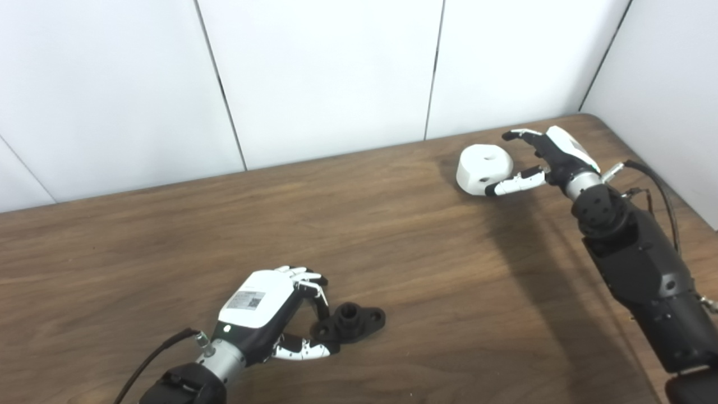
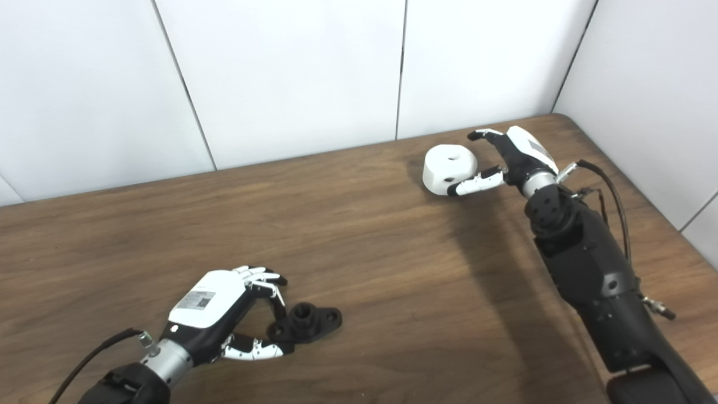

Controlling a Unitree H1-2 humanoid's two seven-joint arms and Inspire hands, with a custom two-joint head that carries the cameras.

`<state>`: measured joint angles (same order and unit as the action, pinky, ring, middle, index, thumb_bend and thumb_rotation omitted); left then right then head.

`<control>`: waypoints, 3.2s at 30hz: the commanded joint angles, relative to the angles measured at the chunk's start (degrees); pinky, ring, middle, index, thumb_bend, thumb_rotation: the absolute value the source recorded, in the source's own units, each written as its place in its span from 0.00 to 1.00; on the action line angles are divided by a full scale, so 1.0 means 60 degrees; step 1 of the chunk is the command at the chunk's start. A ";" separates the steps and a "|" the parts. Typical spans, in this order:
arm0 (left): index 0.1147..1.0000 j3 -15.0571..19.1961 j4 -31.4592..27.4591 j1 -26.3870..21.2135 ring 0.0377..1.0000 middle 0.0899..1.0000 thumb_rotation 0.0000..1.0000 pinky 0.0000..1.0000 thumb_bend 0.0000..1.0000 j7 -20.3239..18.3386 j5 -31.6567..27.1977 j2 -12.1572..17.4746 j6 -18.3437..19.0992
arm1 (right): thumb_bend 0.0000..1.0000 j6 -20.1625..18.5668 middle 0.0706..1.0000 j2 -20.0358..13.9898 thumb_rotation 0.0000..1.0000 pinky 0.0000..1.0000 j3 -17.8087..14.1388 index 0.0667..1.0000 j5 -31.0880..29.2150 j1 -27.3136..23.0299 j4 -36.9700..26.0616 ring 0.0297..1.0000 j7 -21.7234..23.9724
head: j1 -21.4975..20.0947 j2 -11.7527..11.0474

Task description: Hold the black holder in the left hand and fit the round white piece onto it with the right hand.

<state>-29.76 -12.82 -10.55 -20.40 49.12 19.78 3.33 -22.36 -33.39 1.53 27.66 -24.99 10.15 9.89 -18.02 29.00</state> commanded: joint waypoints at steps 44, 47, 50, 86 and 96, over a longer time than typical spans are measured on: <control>0.42 -0.0336 0.0775 0.0689 0.89 0.80 0.05 0.93 0.51 -0.0709 0.0452 0.0375 0.0260 | 0.87 -0.0355 0.90 -0.0553 0.29 0.92 0.0463 0.72 -0.0373 -0.1659 0.0894 0.94 0.0431 | 0.0115 -0.0055; 0.42 -0.0326 0.0770 0.0690 0.89 0.80 0.05 0.93 0.51 -0.0710 0.0426 0.0363 0.0284 | 0.88 -0.0370 0.90 -0.0585 0.27 0.92 0.0544 0.72 -0.0348 -0.1688 0.0912 0.94 0.0550 | 0.0115 -0.0055; 0.42 -0.0326 0.0752 0.0690 0.89 0.80 0.05 0.93 0.51 -0.0749 0.0431 0.0349 0.0331 | 0.88 -0.0356 0.90 -0.0610 0.26 0.92 0.0591 0.72 -0.0329 -0.1684 0.0888 0.94 0.0630 | 0.0121 -0.0028; 0.42 -0.0309 0.0802 0.0656 0.88 0.80 0.05 0.93 0.51 -0.0703 0.0387 0.0308 0.0303 | 0.53 0.1110 0.77 -0.0382 0.14 0.88 0.0355 0.45 -0.0344 -0.1466 0.1119 0.87 -0.0707 | 0.0209 0.0022; 0.42 -0.0312 0.0858 0.0643 0.88 0.80 0.05 0.93 0.51 -0.0682 0.0392 0.0279 0.0315 | 0.52 0.1504 0.76 -0.0342 0.14 0.88 0.0394 0.45 -0.0299 -0.1407 0.1227 0.87 -0.0899 | 0.0246 -0.0008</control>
<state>-29.73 -12.54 -10.34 -19.95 49.15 19.33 3.43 -15.25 -34.43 4.98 25.64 -31.17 18.50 6.51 -16.61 29.00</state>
